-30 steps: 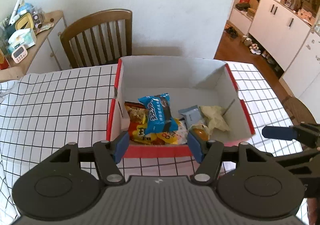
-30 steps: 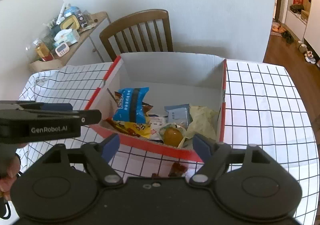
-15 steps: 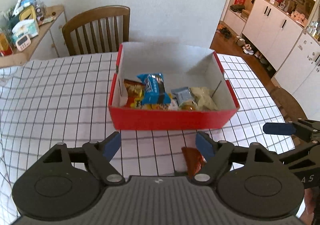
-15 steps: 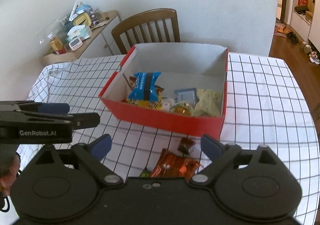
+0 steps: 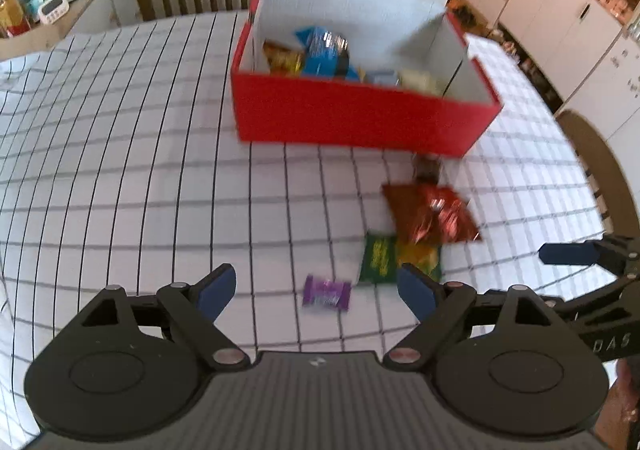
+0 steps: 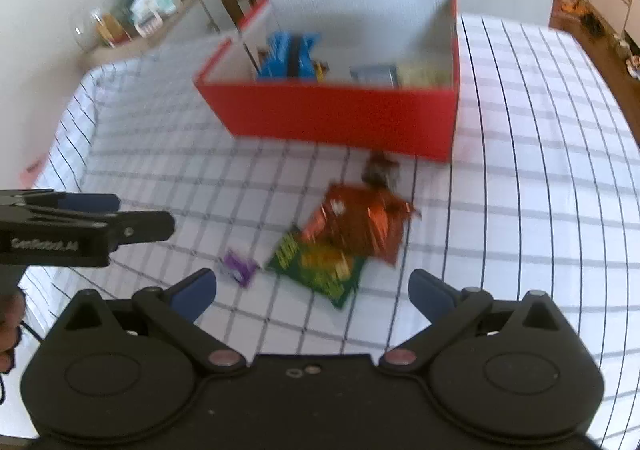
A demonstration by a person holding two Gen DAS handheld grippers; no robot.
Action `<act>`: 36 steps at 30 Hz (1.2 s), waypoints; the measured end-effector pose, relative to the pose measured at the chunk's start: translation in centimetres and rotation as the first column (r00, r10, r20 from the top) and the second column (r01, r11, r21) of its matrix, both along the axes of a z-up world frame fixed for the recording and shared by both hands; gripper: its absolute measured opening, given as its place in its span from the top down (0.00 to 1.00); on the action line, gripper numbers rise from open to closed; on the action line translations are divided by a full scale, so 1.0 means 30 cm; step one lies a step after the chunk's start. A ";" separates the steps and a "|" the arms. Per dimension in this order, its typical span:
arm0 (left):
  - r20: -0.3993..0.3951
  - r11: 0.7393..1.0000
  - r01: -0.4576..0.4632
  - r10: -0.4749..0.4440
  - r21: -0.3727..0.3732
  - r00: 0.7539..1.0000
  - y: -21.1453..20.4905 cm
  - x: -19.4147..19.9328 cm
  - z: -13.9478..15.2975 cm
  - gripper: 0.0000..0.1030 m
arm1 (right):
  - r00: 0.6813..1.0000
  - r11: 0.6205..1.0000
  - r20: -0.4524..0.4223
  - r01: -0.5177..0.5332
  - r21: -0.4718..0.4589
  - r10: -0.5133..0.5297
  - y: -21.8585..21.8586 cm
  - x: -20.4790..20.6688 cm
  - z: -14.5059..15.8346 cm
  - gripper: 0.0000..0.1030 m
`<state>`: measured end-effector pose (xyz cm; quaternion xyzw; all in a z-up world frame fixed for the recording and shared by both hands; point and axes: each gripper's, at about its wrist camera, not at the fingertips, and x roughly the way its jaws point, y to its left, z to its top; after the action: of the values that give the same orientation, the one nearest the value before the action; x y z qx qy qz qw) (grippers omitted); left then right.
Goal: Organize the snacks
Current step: 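Grasp the purple candy with left tool while right grasps the Oreo bag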
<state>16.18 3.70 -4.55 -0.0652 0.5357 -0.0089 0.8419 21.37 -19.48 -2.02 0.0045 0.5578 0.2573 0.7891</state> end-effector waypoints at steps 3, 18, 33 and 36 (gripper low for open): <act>-0.041 1.000 -0.015 0.015 -0.008 0.999 -0.001 -0.012 -0.053 0.14 | 1.000 1.000 -0.026 0.002 -0.012 -0.002 -0.011 -0.012 -0.040 0.00; -0.207 0.999 -0.006 0.015 0.045 0.978 -0.084 0.074 -0.247 0.14 | 0.995 0.996 -0.100 -0.005 -0.088 -0.004 -0.004 0.081 -0.198 0.06; -0.263 0.999 -0.051 0.052 0.009 0.963 -0.053 0.110 -0.334 0.29 | 0.993 0.995 -0.106 0.040 -0.097 -0.050 0.070 0.256 -0.197 0.07; -0.259 0.999 -0.049 0.051 0.012 0.965 -0.045 0.105 -0.333 0.31 | 0.992 0.994 -0.112 0.051 -0.100 -0.062 0.090 0.280 -0.211 0.07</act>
<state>19.32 2.35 -14.55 -0.0770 0.6392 0.0224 0.7648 29.78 -16.78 -8.36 -0.0034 0.6137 0.2067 0.7620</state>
